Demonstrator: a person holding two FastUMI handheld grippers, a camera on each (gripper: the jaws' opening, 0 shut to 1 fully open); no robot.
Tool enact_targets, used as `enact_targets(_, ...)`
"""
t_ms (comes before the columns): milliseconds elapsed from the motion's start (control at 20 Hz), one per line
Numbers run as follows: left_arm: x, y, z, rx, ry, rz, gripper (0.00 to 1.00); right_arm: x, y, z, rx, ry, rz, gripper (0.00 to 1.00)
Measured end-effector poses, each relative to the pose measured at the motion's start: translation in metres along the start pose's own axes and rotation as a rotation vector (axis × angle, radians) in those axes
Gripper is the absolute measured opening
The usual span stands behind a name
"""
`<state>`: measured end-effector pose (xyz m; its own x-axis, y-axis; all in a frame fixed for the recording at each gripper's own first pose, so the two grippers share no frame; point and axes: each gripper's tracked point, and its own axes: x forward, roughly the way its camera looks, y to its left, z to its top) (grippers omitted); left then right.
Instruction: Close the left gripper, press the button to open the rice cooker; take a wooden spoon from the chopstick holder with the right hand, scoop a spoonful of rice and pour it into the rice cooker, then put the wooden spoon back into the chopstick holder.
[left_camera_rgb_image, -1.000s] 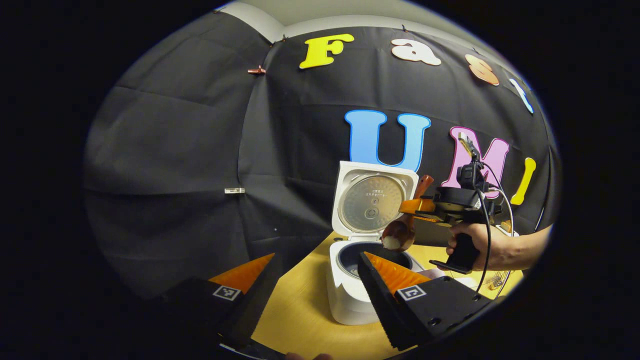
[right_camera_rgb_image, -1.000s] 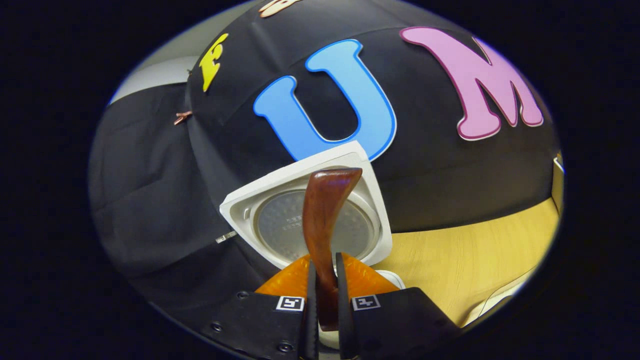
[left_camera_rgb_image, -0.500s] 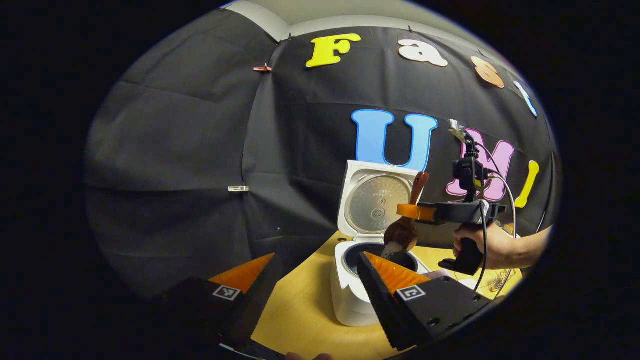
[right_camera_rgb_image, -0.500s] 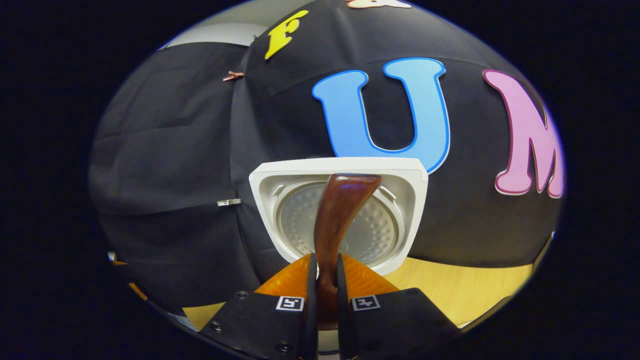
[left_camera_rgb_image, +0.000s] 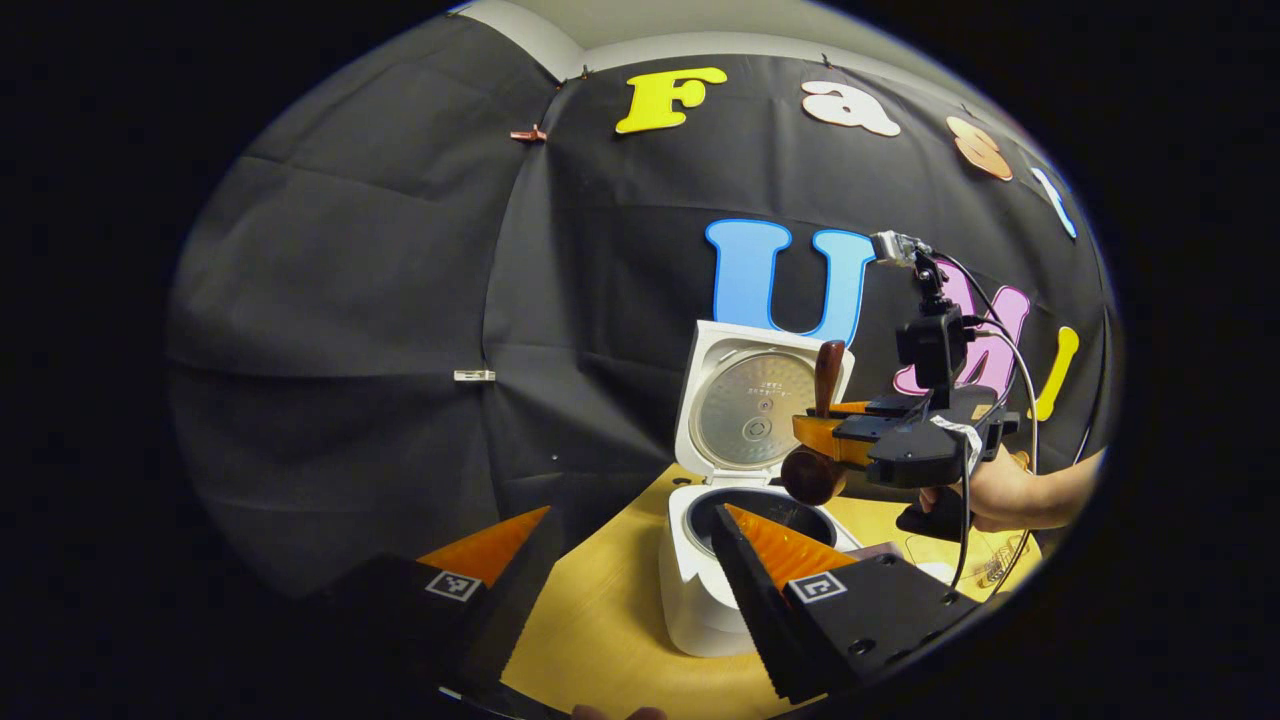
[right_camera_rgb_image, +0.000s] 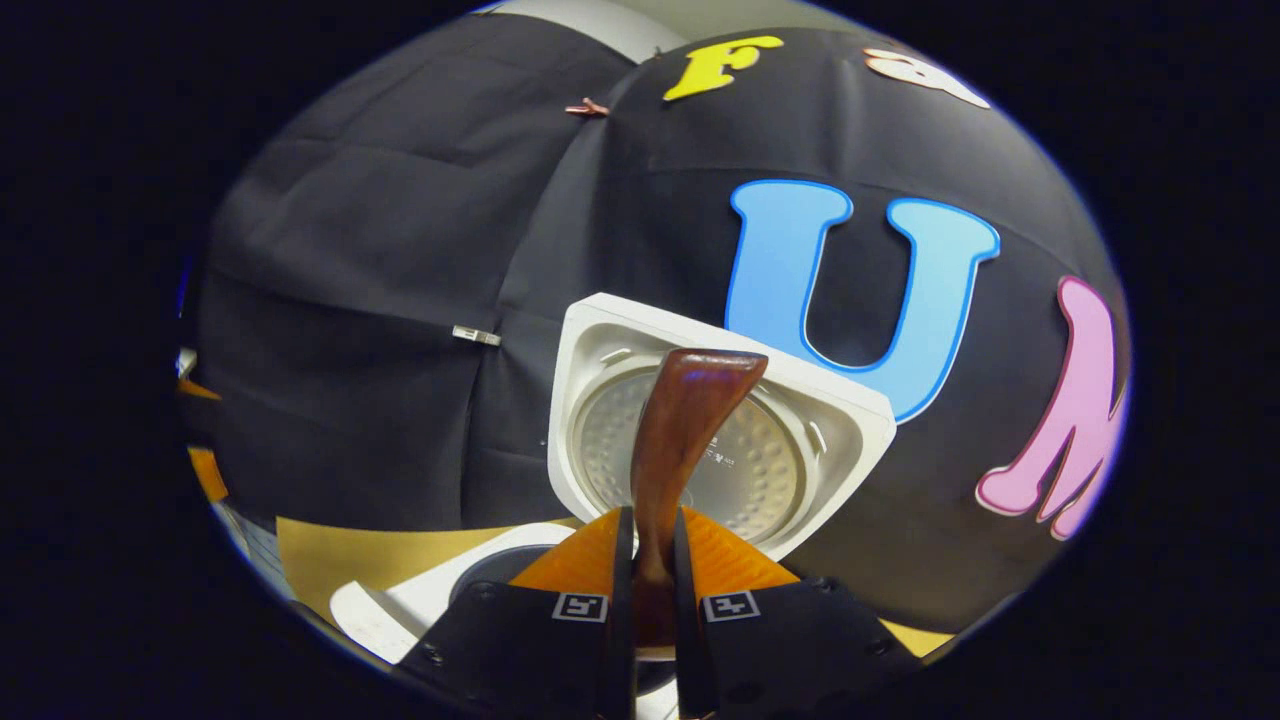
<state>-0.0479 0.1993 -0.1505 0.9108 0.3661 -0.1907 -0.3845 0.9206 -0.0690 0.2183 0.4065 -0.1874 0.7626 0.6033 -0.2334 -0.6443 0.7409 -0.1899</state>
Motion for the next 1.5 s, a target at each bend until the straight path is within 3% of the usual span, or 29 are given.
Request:
enact_targets(250, 0.002, -0.001, -0.001, -0.004, 0.0, -0.004, 0.92, -0.006, 0.01, 0.001, -0.223, -0.02, 0.013, 0.2)
enact_targets(300, 0.002, -0.001, -0.001, -0.005, 0.0, -0.005, 0.95, -0.007, 0.01, -0.001, -0.257, -0.018, 0.008, 0.2)
enact_targets(450, 0.001, -0.001, -0.001, -0.005, -0.004, -0.006, 0.95, -0.01, 0.013, -0.005, -0.238, -0.004, 0.019, 0.2)
enact_targets(600, -0.001, -0.001, 0.001, -0.001, -0.007, -0.003, 0.95, -0.012, 0.006, -0.007, -0.072, 0.009, 0.006, 0.2)
enact_targets(750, -0.005, -0.001, 0.001, 0.0, -0.009, -0.001, 0.92, -0.015, 0.003, -0.006, 0.207, 0.016, 0.017, 0.2)
enact_targets(950, -0.014, -0.004, 0.003, 0.016, -0.017, -0.005, 0.95, -0.023, -0.019, -0.001, 0.586, -0.004, -0.001, 0.2)
enact_targets(1000, -0.016, -0.006, 0.004, 0.019, -0.017, -0.007, 0.92, -0.026, -0.024, 0.0, 0.646, -0.014, -0.005, 0.2)
enact_targets(1050, -0.017, -0.009, 0.004, 0.024, -0.018, -0.01, 0.95, -0.029, -0.03, 0.003, 0.696, -0.023, -0.009, 0.2)
enact_targets(1400, -0.02, -0.038, 0.013, 0.057, -0.03, -0.053, 0.95, -0.07, -0.078, 0.012, 1.068, -0.121, -0.023, 0.19)
enact_targets(1500, -0.019, -0.05, 0.016, 0.063, -0.029, -0.074, 0.95, -0.085, -0.093, 0.009, 1.09, -0.146, -0.038, 0.19)
